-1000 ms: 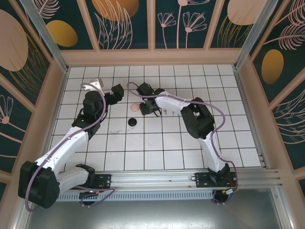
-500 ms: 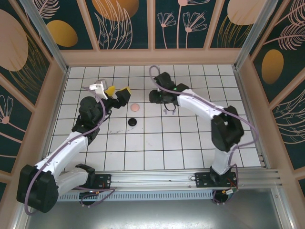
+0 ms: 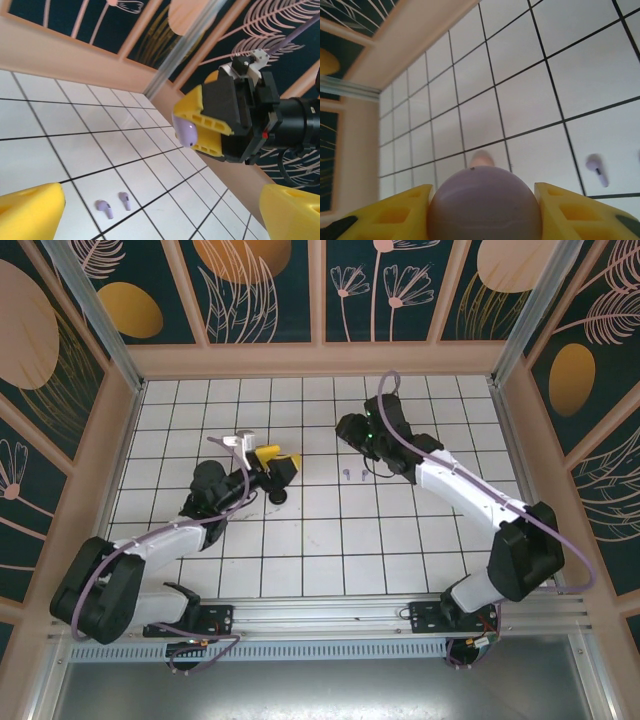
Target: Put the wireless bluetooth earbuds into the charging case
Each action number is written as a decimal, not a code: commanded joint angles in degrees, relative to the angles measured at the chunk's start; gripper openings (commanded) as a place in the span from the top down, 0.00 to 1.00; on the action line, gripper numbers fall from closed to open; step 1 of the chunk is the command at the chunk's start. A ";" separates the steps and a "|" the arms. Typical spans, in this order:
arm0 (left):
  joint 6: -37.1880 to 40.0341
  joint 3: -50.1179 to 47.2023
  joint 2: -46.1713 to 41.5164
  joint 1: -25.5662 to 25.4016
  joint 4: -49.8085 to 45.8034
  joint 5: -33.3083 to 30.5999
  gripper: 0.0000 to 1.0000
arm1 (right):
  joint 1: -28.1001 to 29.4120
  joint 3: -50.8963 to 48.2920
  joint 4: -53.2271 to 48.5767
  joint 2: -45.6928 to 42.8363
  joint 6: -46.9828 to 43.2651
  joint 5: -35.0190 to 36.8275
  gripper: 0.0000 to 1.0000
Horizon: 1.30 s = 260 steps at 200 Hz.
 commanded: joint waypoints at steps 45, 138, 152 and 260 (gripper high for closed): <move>-4.48 1.02 10.13 -4.19 15.65 -3.49 0.04 | 3.00 -2.81 7.85 -4.27 15.41 0.71 0.66; -7.42 7.08 19.20 -5.90 21.66 -4.51 0.17 | 6.44 -0.24 7.86 -2.99 16.75 2.42 0.66; -7.67 7.95 20.17 -6.08 22.08 -4.40 0.18 | 6.71 -0.01 7.95 -2.89 16.68 2.38 0.66; -8.39 10.94 22.61 -6.95 23.69 -3.24 0.22 | 7.68 1.40 8.18 -0.40 16.32 2.14 0.66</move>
